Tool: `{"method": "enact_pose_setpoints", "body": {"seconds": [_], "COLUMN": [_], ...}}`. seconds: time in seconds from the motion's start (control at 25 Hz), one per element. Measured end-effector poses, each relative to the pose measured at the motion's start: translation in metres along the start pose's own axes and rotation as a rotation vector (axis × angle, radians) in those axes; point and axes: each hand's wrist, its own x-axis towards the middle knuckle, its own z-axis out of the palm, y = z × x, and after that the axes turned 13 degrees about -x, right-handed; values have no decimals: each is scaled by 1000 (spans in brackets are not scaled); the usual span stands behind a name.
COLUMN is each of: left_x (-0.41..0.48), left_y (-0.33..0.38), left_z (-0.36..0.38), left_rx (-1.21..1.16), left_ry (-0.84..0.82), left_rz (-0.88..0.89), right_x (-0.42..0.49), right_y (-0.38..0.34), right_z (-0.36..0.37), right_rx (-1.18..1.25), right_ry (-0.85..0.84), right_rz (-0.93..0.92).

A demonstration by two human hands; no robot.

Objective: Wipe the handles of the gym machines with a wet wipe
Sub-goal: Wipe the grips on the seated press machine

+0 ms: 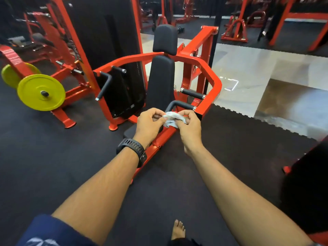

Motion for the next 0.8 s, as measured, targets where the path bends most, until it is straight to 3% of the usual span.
{"method": "enact_pose_setpoints", "body": {"seconds": [0.2,0.44,0.8], "left_x": [115,195,324], "left_y": [-47,-99,-148], "left_z": [36,68,106], "left_rx": [-6,-18,-66], "left_ry": [-66,-190,-389], "left_rz": [-75,-123,-52], "right_x": [118,185,297], "right_y": [26,61,86], "right_z": [22,30,64], "right_rx": [-75,-267,-329], "right_ry": [56,245,515], "right_rz": [43,83,118]}}
